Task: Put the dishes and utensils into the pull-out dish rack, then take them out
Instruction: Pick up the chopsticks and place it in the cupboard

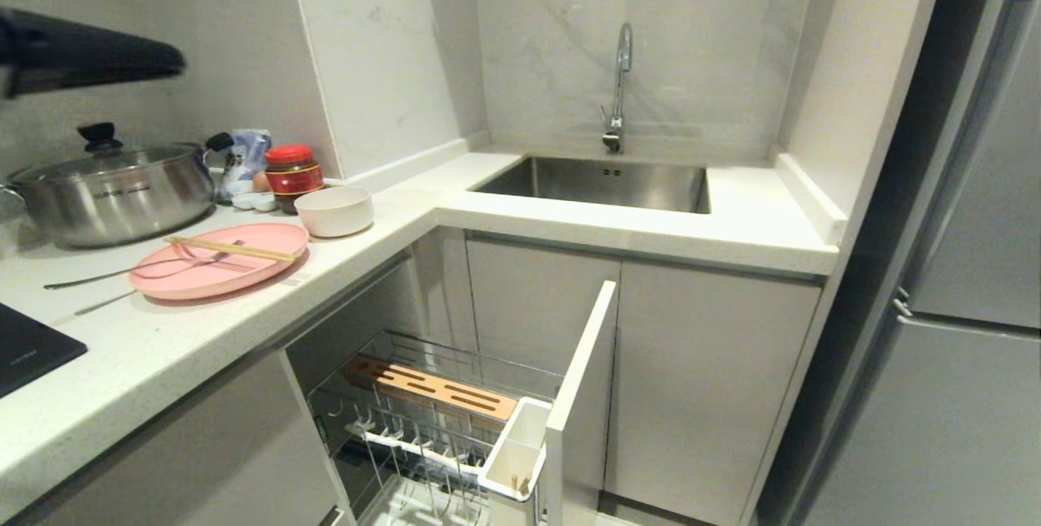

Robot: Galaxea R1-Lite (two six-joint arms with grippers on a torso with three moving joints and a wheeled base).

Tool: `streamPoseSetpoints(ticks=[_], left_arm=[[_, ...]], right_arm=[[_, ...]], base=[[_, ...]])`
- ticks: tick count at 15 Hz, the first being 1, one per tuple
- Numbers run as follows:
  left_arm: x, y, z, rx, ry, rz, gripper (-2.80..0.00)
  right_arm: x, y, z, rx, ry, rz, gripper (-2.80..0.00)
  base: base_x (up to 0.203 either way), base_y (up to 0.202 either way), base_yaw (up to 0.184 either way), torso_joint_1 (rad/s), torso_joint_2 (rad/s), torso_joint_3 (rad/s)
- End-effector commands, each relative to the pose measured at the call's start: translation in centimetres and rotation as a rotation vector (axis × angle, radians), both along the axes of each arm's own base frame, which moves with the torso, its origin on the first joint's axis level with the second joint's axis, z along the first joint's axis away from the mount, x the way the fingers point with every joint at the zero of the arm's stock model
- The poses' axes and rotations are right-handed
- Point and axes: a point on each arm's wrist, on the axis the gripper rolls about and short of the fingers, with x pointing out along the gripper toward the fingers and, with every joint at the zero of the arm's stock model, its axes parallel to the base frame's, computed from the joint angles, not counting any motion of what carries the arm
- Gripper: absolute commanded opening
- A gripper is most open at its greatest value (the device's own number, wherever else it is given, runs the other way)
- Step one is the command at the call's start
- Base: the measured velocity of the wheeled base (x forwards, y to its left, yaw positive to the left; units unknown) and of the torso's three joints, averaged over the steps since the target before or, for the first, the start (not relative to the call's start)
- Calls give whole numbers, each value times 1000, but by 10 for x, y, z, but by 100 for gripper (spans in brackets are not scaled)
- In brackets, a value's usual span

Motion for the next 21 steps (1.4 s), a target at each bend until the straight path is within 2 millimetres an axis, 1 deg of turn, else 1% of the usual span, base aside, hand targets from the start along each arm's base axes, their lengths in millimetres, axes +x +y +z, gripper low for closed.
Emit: streamPoseSetpoints(ticks=[1,2,4,6,7,9,11,16,17,19,20,21], left_arm=[[-95,26,1,-3,-193,47,-280],[-118,32,-14,31,-222,74,-280],[-151,36,-63,155,-234,146,-280],[-182,36,-107,247,-288,206,-280],[-192,35,-134,290,-302,237,-280],[-200,35,-182,364,-345,327,-280],[-196,36,-218,414,-393,382,-280],[-151,36,-307,460,-321,374,-280],[-148,36,-316,468,-308,366,-280],[-148,36,-315,408,-317,364,-280],[-148,36,-318,370,-269,362,-280],[-148,36,-318,325,-257,368,-280]], right_arm=[[2,0,-7,0,26,0,-280],[2,0,-8,0,28,0,-280],[2,0,-7,0,26,0,-280],[2,0,-7,0,27,0,-280],[2,0,-8,0,27,0,-280],[2,0,-7,0,26,0,-280],[2,0,-7,0,26,0,-280],[2,0,-7,0,26,0,-280],[2,0,-7,0,26,0,-280],[2,0,-7,0,26,0,-280],[2,0,-7,0,26,0,-280],[2,0,-7,0,26,0,-280]], base=[[0,0,0,0,0,0],[0,0,0,0,0,0],[0,0,0,0,0,0],[0,0,0,0,0,0],[0,0,0,0,0,0],[0,0,0,0,0,0],[0,0,0,0,0,0],[0,0,0,0,0,0],[0,0,0,0,0,0],[0,0,0,0,0,0],[0,0,0,0,0,0],[0,0,0,0,0,0]])
